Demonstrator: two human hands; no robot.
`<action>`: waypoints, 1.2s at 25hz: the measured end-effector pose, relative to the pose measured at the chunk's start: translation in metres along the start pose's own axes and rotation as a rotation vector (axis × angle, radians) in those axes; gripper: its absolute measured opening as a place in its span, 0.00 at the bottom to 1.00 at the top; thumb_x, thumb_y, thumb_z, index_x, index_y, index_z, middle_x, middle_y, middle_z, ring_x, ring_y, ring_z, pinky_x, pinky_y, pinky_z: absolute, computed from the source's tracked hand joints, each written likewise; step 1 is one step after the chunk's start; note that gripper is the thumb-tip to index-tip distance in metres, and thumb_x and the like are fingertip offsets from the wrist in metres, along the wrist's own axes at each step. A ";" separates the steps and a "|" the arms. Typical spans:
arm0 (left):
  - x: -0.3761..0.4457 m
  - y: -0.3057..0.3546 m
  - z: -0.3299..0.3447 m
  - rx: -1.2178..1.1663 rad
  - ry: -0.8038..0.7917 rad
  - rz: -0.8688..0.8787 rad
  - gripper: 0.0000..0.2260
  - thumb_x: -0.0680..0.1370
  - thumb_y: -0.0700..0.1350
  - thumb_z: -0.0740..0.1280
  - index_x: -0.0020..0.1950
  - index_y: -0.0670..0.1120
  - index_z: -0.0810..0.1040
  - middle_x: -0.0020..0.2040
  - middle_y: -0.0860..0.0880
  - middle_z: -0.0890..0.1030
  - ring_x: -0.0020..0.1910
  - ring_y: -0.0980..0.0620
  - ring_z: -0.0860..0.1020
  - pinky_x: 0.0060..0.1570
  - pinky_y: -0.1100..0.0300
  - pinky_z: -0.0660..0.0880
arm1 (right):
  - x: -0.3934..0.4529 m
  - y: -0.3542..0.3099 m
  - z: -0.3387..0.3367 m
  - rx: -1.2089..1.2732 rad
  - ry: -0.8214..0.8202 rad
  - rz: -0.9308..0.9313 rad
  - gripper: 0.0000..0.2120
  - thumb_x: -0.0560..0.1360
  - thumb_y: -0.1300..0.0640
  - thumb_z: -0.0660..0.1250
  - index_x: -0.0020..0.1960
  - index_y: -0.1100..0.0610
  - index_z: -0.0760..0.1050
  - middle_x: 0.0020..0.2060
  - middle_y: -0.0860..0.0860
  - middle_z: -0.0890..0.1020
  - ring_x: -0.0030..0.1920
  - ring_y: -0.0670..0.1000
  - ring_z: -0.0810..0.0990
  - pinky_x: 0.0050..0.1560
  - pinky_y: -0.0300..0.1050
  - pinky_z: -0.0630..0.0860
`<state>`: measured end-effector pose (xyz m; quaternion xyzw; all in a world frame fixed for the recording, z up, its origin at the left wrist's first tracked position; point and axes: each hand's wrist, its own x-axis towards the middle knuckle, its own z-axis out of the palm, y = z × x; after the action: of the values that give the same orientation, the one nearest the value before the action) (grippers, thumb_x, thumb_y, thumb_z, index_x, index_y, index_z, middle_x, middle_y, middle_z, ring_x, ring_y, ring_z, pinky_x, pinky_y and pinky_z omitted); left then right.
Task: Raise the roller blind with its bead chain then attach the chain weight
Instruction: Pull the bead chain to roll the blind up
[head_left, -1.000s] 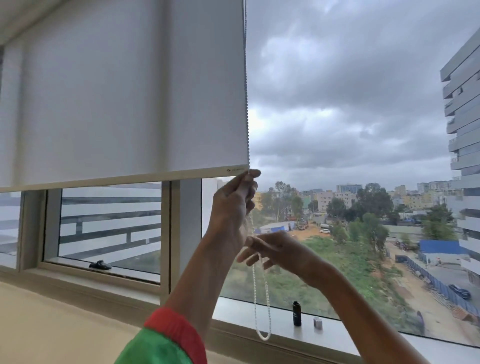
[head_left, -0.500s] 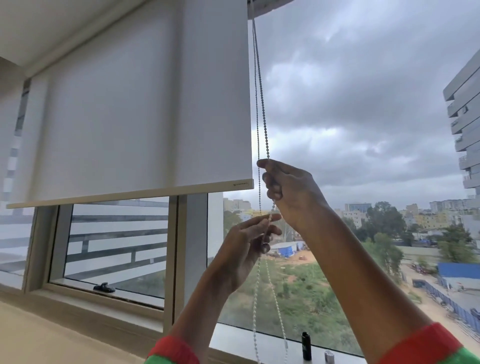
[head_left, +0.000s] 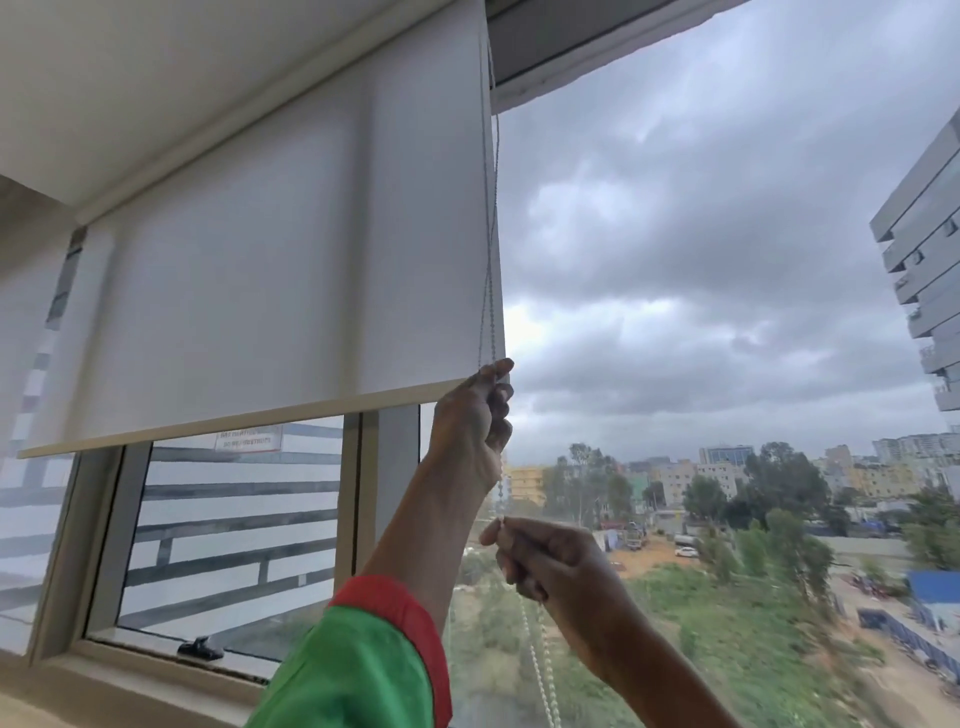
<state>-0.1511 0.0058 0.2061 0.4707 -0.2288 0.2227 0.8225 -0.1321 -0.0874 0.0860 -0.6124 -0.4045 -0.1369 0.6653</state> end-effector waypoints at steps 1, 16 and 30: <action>-0.002 -0.002 -0.001 0.020 0.024 0.020 0.11 0.79 0.43 0.63 0.42 0.43 0.82 0.23 0.53 0.72 0.19 0.59 0.63 0.20 0.68 0.58 | 0.001 -0.002 -0.002 -0.062 -0.029 0.017 0.09 0.76 0.66 0.62 0.46 0.64 0.82 0.27 0.52 0.78 0.26 0.44 0.70 0.28 0.33 0.65; -0.049 -0.077 -0.038 0.100 -0.214 -0.079 0.12 0.79 0.44 0.62 0.42 0.46 0.84 0.27 0.51 0.71 0.25 0.57 0.66 0.26 0.66 0.63 | 0.059 -0.098 0.000 0.108 0.313 0.019 0.09 0.78 0.62 0.61 0.50 0.64 0.79 0.27 0.52 0.71 0.22 0.44 0.61 0.23 0.35 0.60; 0.017 0.001 -0.001 -0.042 -0.109 0.025 0.07 0.79 0.39 0.63 0.45 0.40 0.80 0.23 0.52 0.73 0.19 0.58 0.63 0.20 0.70 0.61 | 0.022 -0.020 -0.007 -0.031 0.016 0.030 0.09 0.77 0.65 0.62 0.48 0.64 0.81 0.31 0.53 0.80 0.29 0.46 0.72 0.30 0.35 0.67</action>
<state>-0.1382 0.0096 0.2159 0.4618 -0.2840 0.2023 0.8156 -0.1286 -0.0909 0.1162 -0.6276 -0.3876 -0.1383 0.6608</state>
